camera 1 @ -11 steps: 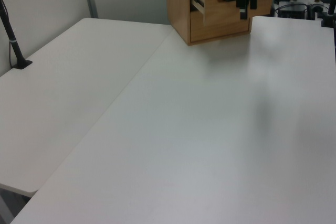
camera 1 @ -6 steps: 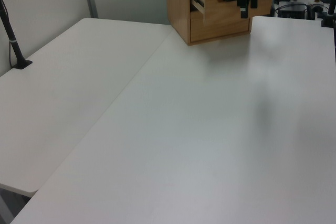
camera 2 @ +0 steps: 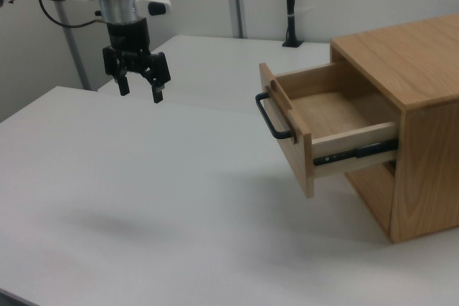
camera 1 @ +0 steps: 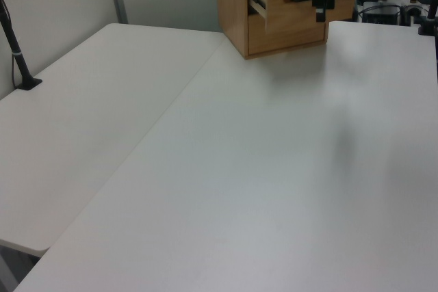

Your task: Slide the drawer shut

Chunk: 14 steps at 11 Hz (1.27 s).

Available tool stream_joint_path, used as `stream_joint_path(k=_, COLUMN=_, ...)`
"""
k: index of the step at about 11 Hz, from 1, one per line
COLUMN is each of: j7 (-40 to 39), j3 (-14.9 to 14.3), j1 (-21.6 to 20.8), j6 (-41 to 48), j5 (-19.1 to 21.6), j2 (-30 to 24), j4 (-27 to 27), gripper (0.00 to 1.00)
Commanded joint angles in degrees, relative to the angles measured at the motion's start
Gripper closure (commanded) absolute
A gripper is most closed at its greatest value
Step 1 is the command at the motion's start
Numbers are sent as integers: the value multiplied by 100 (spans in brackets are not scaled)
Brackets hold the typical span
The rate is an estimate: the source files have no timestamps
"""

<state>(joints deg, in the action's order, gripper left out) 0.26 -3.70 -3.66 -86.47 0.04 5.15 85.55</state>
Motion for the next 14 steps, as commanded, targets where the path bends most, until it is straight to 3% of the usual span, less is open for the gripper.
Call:
stream_joint_path(k=1, j7=-262, j3=-43, j1=6, j6=-27, j5=-56, j2=-49, j4=67, gripper=0)
stream_joint_path(k=3, j7=-464, j3=-34, j1=172, j6=-97, j5=-100, j2=-31, j4=58, gripper=0)
stream_joint_path(k=8, j7=-299, j3=-34, j1=138, j6=-27, j5=-83, j2=-75, j4=84, gripper=3)
stream_joint_path(k=10, j7=594, j3=-34, j1=94, j6=-115, j5=-48, j2=-32, j4=84, gripper=7)
stream_joint_path(k=11, j7=790, j3=-34, j1=68, j6=-159, j5=-39, j2=-40, j4=102, gripper=16)
stream_joint_path(k=12, j7=887, j3=-25, j1=59, j6=-159, j5=-30, j2=-66, j4=137, gripper=32)
stream_joint_path(k=14, j7=1360, j3=-34, j1=76, j6=-194, j5=127, j2=-75, j4=137, gripper=77)
